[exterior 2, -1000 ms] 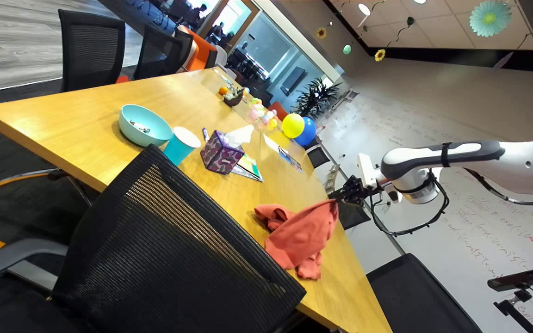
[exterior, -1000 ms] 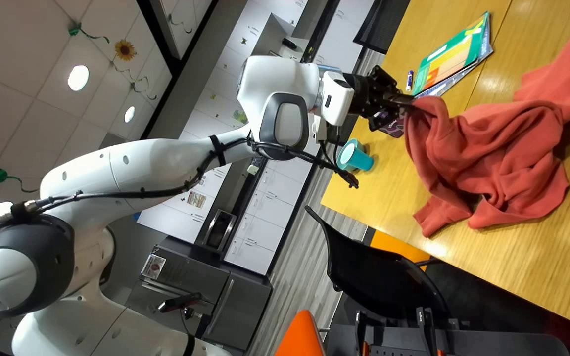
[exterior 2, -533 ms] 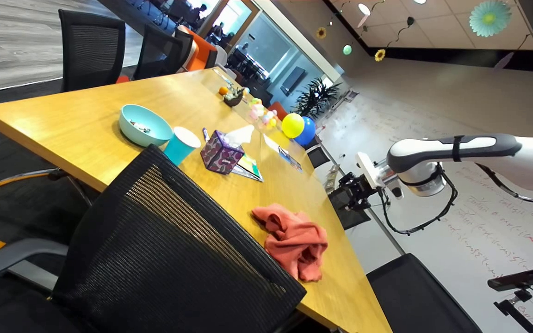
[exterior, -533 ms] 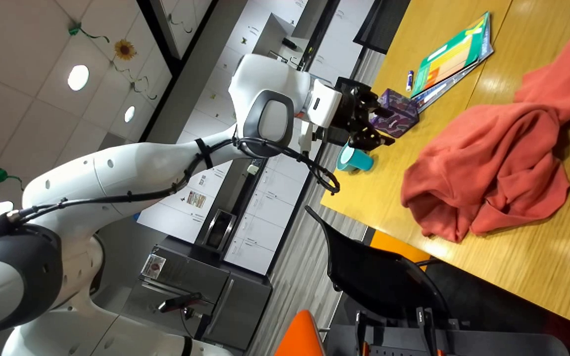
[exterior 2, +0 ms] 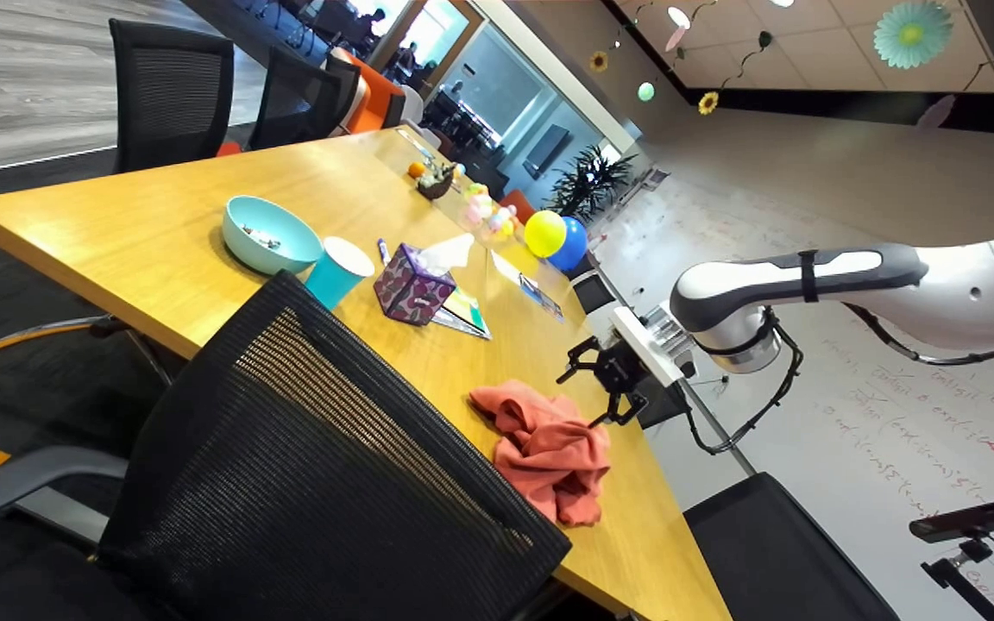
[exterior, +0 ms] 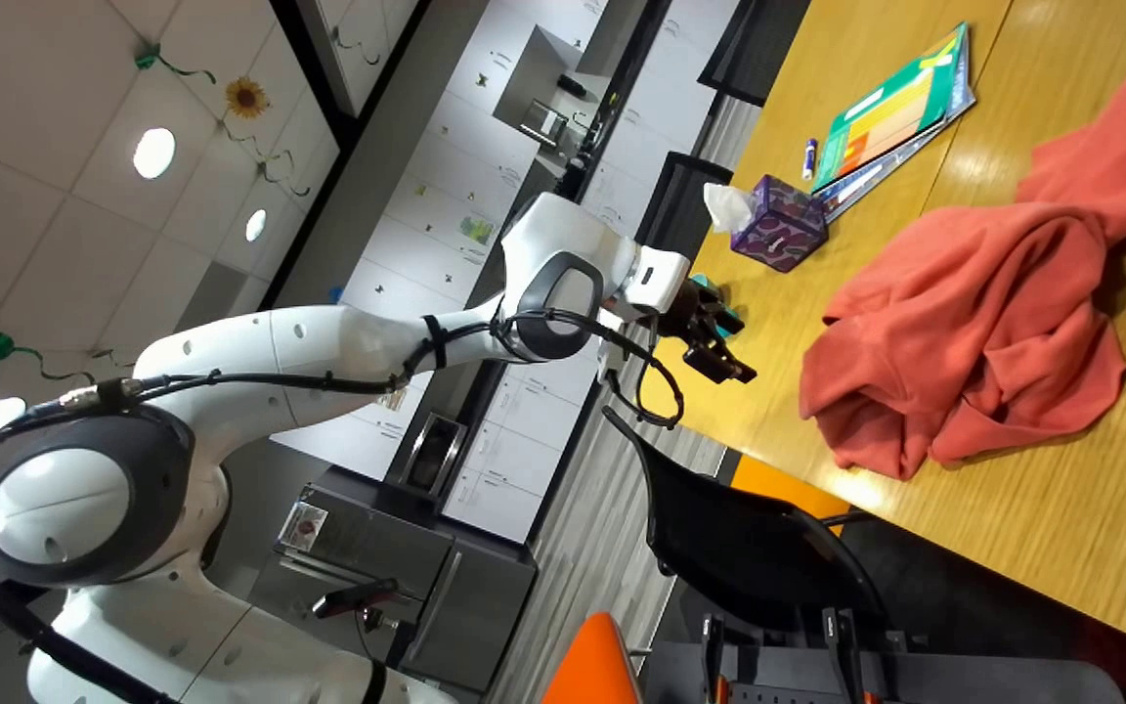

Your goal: Bunch up the peach sweatshirt

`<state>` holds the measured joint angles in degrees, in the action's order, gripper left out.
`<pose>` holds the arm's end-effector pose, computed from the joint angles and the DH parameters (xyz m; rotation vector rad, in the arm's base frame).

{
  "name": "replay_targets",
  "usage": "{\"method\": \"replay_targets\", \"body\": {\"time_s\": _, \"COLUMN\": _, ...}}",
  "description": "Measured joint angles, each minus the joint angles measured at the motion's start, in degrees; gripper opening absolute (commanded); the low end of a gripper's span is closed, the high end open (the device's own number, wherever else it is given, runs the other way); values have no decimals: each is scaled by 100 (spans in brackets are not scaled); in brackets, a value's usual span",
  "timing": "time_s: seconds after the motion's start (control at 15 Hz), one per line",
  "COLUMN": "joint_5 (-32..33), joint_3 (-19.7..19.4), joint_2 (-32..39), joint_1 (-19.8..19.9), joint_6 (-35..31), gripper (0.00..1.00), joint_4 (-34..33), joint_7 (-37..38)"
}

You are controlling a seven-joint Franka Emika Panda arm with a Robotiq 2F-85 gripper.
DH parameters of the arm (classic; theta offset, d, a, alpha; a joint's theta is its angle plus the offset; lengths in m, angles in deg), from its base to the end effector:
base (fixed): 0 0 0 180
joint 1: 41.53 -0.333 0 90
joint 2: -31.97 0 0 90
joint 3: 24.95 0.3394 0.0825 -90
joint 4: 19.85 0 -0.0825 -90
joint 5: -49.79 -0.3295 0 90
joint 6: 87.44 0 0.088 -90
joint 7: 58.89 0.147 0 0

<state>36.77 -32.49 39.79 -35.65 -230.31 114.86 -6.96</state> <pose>0.4709 -0.1080 0.3010 -2.3898 1.8550 0.0476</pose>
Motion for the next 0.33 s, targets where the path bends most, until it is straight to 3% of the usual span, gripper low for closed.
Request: {"method": "replay_targets", "body": {"time_s": 0.33, "joint_5": -2, "joint_3": 21, "joint_2": 51, "joint_1": -9, "joint_6": 5, "gripper": 100, "joint_4": -4, "joint_7": -111}}
